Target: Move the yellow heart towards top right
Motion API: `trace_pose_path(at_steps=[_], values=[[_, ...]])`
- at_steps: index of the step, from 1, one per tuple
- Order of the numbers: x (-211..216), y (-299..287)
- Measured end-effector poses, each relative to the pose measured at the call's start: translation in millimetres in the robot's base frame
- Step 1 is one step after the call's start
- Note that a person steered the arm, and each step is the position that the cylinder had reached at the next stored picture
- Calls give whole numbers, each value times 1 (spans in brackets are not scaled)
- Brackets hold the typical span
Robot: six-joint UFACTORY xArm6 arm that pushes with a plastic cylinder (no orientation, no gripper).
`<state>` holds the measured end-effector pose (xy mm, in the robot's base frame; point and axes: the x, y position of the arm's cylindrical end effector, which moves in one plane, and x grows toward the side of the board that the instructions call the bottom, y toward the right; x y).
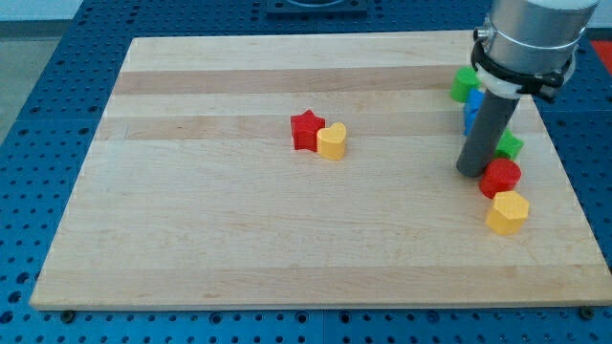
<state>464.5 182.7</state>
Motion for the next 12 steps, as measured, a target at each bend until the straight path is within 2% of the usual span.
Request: trace_pose_path(at_steps=[1,4,10,12], values=[[0,-5],[2,-152],[-90,-189],[-98,-209]])
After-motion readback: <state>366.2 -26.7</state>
